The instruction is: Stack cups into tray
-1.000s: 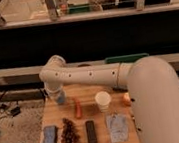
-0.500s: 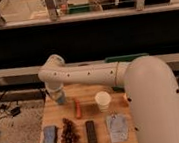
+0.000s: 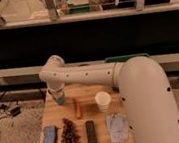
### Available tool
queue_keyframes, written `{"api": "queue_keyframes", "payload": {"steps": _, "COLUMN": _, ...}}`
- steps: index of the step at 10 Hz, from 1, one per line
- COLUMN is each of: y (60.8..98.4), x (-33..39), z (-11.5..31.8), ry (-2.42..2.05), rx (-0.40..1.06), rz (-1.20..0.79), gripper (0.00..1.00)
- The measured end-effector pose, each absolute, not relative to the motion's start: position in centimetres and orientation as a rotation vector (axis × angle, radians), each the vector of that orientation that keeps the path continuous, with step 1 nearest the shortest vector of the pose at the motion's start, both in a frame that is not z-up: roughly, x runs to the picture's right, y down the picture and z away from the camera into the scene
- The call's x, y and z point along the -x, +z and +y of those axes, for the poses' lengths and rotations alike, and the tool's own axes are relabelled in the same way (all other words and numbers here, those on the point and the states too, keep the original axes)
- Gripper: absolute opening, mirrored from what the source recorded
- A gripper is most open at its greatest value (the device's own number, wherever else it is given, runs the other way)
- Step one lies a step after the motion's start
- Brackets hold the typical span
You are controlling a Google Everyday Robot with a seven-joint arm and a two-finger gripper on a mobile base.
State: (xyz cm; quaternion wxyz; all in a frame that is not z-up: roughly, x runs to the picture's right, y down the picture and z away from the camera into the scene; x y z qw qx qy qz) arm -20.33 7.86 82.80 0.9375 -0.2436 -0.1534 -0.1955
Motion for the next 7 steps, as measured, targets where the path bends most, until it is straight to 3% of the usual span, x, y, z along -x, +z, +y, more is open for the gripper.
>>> {"api": "queue_keyframes", "payload": {"steps": 7, "y": 82.95, "x": 20.40, "z": 7.89, "ry": -0.409, "rx": 0.505, "rz": -0.305, "gripper": 0.05}}
